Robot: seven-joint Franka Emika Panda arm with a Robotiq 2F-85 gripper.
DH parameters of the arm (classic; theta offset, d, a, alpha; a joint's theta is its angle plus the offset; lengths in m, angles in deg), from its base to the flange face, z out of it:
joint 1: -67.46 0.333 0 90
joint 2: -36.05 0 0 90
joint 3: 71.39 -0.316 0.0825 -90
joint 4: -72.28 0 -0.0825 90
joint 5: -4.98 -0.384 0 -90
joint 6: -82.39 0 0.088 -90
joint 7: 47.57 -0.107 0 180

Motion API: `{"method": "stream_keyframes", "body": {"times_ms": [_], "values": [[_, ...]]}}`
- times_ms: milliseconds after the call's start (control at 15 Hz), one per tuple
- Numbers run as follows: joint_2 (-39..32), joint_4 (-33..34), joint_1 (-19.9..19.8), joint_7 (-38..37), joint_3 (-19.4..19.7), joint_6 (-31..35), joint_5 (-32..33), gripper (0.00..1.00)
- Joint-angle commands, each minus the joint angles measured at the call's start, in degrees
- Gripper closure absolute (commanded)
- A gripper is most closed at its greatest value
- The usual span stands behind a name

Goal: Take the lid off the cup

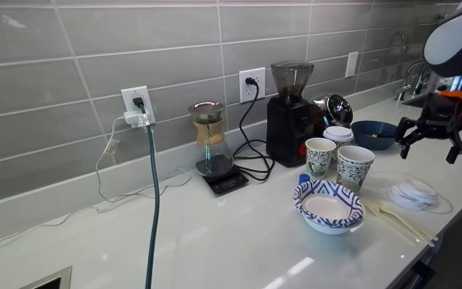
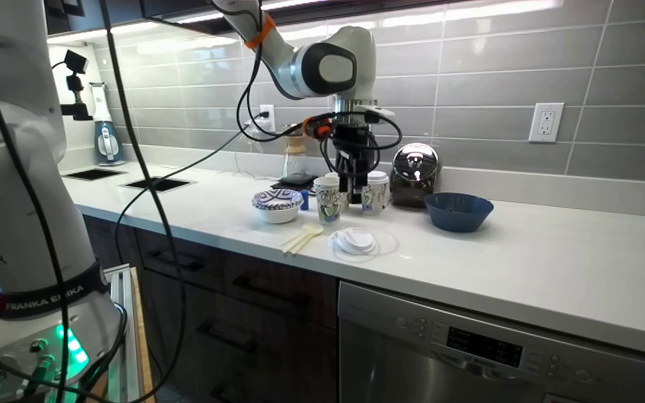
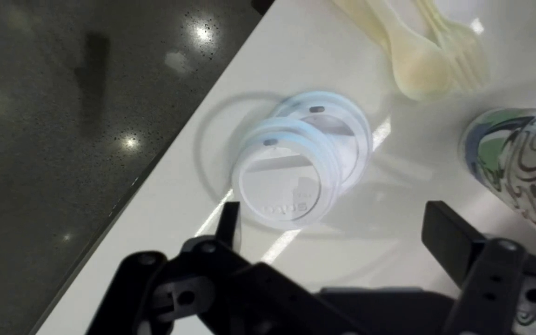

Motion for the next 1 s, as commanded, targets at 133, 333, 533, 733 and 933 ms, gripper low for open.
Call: {"method": "stream_keyframes", "body": {"times_ms": [133, 333, 533, 733, 933], "values": [[6.04, 2.37, 3.73, -5.84, -2.79, -7.57, -3.35, 0.0], [8.11, 4.17, 5.34, -15.64, -3.84, -6.22, -0.26, 0.0], [8.11, 4.51, 5.11, -16.83, -4.31, -5.63, -0.11, 0.0], [8.96, 5.06, 4.95, -20.84, -4.37, -5.39, 1.46, 0.0], [8.93, 5.06, 4.93, -21.25, -4.34, -5.35, 1.5, 0.0]]}}
